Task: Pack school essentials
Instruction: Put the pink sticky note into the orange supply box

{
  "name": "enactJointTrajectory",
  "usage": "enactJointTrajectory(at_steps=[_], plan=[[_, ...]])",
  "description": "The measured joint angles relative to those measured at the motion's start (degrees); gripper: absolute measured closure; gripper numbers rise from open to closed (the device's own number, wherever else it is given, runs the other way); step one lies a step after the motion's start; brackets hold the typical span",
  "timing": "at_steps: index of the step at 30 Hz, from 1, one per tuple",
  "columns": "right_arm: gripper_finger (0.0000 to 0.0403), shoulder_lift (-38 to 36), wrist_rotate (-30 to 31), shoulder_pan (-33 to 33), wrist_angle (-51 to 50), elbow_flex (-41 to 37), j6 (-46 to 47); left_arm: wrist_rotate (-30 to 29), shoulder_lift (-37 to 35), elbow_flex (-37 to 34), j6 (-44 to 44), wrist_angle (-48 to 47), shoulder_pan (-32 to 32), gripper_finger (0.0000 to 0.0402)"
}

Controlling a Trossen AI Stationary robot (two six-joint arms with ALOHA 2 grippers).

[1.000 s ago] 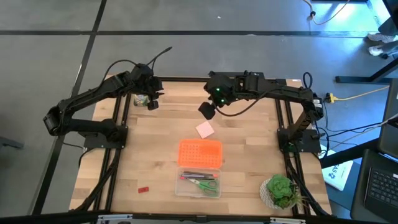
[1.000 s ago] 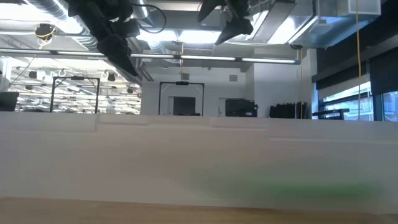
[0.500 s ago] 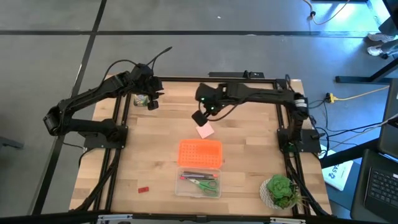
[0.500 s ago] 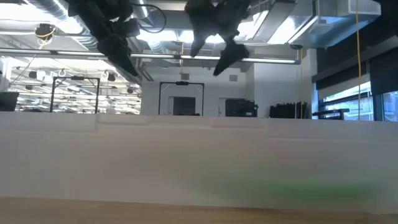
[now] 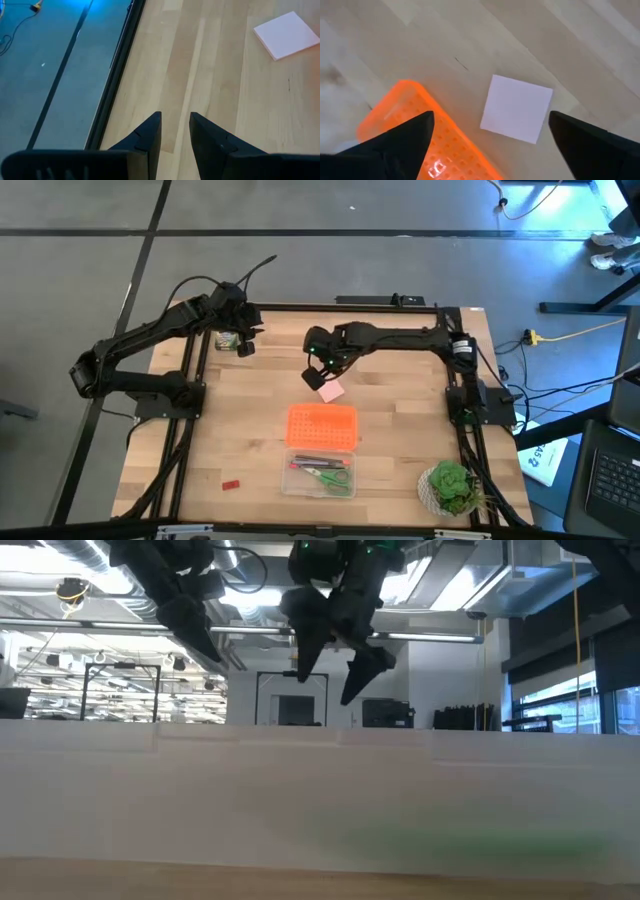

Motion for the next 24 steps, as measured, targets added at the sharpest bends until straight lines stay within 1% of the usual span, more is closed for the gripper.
enactJointTrajectory(at_steps=[2,5,10,24], plan=[[0.0008,0.9,0.2,0.2,-0.1,0.0,-2.4,0.0,0.0,0.0,0.0,0.0,0.0,0.0308],[0.0008,2.1,-0.2,0.4,-0.1,0.0,-2.5,0.0,0.0,0.0,0.0,0.0,0.0,0.0308],[0.0008,3.4,-3.4,0.4,-2.9,-0.1,-2.6,0.0,0.0,0.0,0.0,0.0,0.0,0.0308],[0.0008,6.3,-3.3,0.4,-3.1,-0.1,-1.9,-0.1,0.0,0.0,0.0,0.4,0.0,0.0308]])
